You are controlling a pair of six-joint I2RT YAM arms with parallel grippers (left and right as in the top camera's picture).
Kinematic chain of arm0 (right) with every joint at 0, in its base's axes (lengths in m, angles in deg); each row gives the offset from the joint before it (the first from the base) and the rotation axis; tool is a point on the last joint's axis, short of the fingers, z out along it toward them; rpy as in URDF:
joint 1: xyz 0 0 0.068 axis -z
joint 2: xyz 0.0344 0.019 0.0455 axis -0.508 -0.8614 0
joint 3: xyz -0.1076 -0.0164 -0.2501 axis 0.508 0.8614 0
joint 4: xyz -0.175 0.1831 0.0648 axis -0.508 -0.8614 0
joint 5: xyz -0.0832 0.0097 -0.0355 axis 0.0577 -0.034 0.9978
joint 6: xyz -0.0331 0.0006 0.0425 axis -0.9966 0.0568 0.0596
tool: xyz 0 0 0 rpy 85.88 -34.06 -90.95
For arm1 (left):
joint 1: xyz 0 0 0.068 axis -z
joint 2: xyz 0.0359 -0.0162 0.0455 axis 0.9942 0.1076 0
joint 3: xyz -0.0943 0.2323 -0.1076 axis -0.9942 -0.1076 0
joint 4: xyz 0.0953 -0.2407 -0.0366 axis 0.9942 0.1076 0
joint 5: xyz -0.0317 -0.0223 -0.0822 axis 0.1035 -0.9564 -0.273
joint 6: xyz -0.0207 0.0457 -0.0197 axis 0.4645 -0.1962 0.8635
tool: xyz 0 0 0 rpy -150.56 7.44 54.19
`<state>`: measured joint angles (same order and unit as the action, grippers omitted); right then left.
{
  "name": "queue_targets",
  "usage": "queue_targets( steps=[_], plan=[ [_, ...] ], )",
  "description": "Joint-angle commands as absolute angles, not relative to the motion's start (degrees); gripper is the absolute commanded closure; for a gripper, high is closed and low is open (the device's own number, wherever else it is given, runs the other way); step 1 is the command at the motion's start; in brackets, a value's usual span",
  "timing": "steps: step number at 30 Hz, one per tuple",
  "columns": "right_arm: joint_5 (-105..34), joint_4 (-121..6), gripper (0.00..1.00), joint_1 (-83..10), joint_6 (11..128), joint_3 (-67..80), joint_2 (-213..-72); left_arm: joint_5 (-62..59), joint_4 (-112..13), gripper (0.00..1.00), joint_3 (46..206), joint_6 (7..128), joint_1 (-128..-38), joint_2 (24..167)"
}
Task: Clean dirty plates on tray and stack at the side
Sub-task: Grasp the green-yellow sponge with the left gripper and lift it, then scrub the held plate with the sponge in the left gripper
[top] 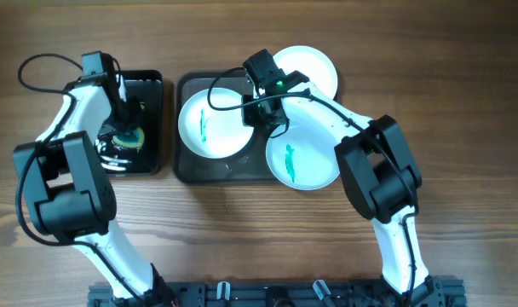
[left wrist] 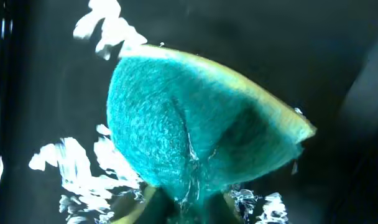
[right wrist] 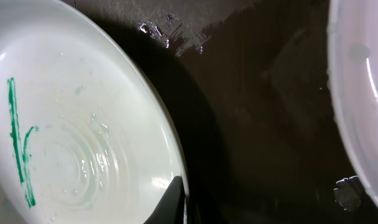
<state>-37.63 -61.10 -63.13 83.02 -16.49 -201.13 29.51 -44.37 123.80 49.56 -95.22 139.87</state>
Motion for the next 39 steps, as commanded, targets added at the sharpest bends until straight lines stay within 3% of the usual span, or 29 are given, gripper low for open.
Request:
queue_targets(
  steps=[1, 11, 17, 21, 30, 39],
  plan=[
    [-34.4, -61.4, 0.94, -63.2, 83.1, -17.0, -203.6, 28.7, -44.7, 0.96, 124.5, 49.6, -95.2, 140.8],
    [-34.7, -61.5, 0.94, -63.2, 84.3, -17.0, -203.6, 27.9, -35.7, 0.96, 131.8, 52.2, -95.2, 132.6],
    [-34.9, -61.5, 0.94, -63.2, 84.3, -17.0, -203.6, 14.7, -29.9, 0.96, 134.3, 57.0, -93.8, 127.1],
    [-35.8, -61.5, 0.94, -63.2, 84.3, -17.0, -203.6, 12.7, -27.8, 0.96, 133.2, 60.5, -89.2, 127.8],
    [-36.2, -62.0, 0.94, -63.1, 84.3, -17.0, -203.6, 19.3, -39.0, 0.96, 121.5, 75.4, -76.7, 130.6],
    [-37.5, -62.1, 0.95, -62.8, 84.1, -17.0, -203.6, 24.9, -51.8, 0.96, 115.0, 77.1, -72.8, 138.2]
  ],
)
